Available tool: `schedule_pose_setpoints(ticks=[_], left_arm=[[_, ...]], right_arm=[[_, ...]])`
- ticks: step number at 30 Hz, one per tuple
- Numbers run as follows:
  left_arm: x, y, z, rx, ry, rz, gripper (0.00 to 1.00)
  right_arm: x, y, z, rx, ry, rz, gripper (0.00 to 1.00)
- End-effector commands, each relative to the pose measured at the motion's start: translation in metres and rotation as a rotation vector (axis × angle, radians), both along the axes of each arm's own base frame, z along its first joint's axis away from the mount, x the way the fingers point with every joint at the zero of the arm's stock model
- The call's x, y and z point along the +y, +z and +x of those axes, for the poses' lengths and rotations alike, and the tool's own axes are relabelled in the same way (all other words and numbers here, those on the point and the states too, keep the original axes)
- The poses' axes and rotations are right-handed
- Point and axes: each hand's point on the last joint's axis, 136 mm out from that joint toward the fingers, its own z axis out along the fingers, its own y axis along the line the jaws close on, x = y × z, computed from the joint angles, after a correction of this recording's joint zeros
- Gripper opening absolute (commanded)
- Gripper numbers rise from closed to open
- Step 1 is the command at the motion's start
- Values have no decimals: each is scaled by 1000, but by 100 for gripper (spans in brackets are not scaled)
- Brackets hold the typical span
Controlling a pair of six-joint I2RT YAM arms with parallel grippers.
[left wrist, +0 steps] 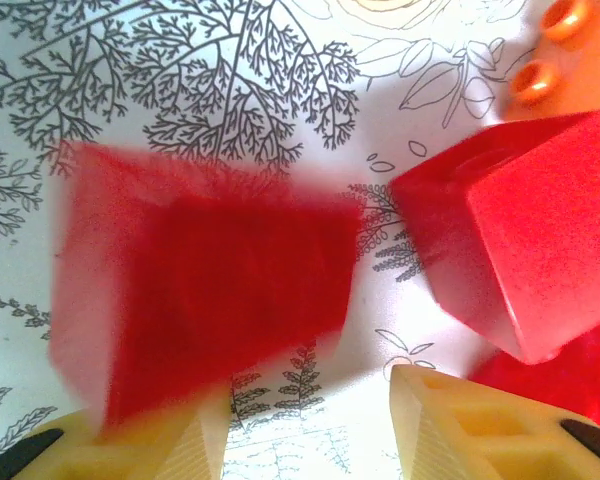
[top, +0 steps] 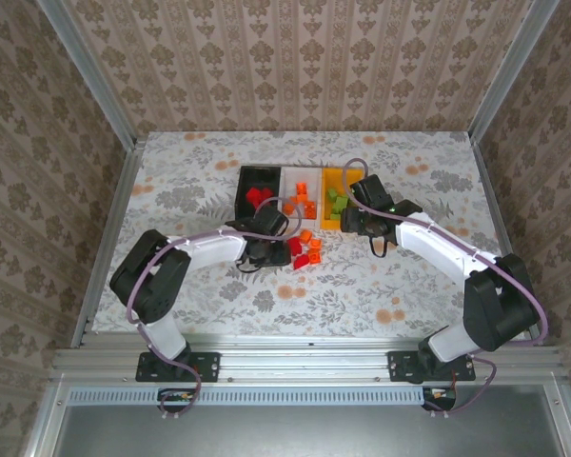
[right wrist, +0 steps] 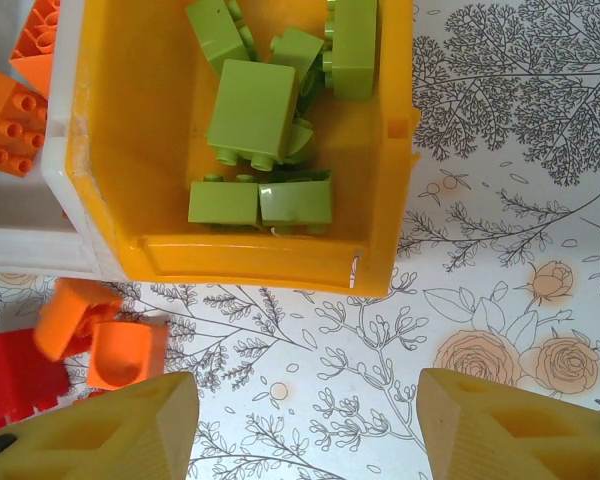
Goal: Sort the legos into containers by color
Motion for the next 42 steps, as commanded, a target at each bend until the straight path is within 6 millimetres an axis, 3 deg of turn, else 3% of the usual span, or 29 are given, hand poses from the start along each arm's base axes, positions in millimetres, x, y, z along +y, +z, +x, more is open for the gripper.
schedule_pose_setpoints(ticks=[1, 7, 13, 16, 23, 32, 42], left_arm=[[-8, -5, -8, -10, -48, 0, 45], [-1, -4, -12, -14, -41, 18, 51], [7, 33, 8, -116, -35, 57, 74], [12, 42, 24, -141, -61, 119, 76], [24, 34, 52, -134, -77, 154, 73], [21, 16, 67, -138, -148, 166, 68], [25, 0, 71, -160, -158, 194, 42]], right_arm=[[4, 10, -3, -24, 5, 37, 61], [6, 11, -2, -27, 5, 45, 61], [7, 7, -4, -16, 7, 47, 61], [9, 5, -5, -13, 10, 54, 61], [8, 4, -8, -10, 13, 53, 61], [7, 8, -8, -14, 18, 42, 61], [7, 7, -13, -14, 22, 50, 60]])
